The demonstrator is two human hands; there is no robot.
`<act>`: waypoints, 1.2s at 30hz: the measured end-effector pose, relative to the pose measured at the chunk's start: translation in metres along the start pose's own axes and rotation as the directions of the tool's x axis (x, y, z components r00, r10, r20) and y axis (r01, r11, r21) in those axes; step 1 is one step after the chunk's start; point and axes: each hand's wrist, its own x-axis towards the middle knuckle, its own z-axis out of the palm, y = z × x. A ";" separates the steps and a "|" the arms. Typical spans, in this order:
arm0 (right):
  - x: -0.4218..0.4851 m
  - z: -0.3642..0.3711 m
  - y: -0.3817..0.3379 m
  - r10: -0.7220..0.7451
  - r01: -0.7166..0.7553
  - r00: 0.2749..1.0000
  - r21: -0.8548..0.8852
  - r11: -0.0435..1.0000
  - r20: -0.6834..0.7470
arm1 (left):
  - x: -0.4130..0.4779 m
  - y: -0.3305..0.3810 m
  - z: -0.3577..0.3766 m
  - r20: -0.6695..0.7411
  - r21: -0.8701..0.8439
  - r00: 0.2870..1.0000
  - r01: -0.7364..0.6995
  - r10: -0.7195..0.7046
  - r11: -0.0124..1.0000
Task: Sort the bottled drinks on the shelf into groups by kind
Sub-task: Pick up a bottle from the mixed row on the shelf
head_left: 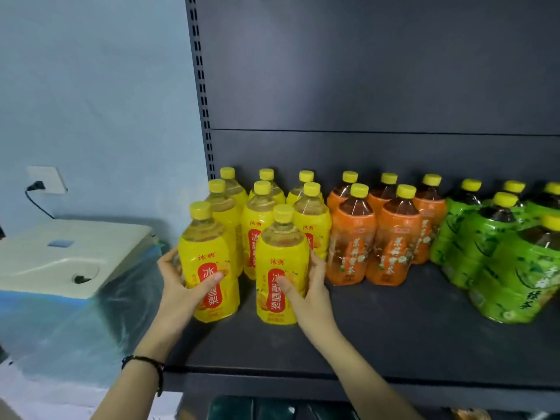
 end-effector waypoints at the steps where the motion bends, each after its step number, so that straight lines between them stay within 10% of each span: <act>1: 0.002 0.007 -0.001 0.001 -0.002 1.000 -0.016 1.000 -0.012 | 0.005 0.000 -0.004 0.032 -0.019 0.999 0.024 -0.023 1.000; 17: 0.013 0.047 -0.013 0.036 -0.055 0.992 -0.161 0.985 -0.120 | 0.028 -0.007 -0.019 0.175 0.021 0.976 0.131 -0.132 0.991; 26: -0.039 -0.059 -0.015 0.076 -0.145 0.973 -0.320 0.936 -0.216 | -0.050 -0.016 0.008 -0.261 0.270 0.963 0.132 -0.059 0.954; 36: -0.126 -0.254 -0.044 0.114 -0.221 0.955 -0.399 0.890 -0.274 | -0.140 0.031 0.157 0.178 0.416 0.984 -0.049 -0.029 0.908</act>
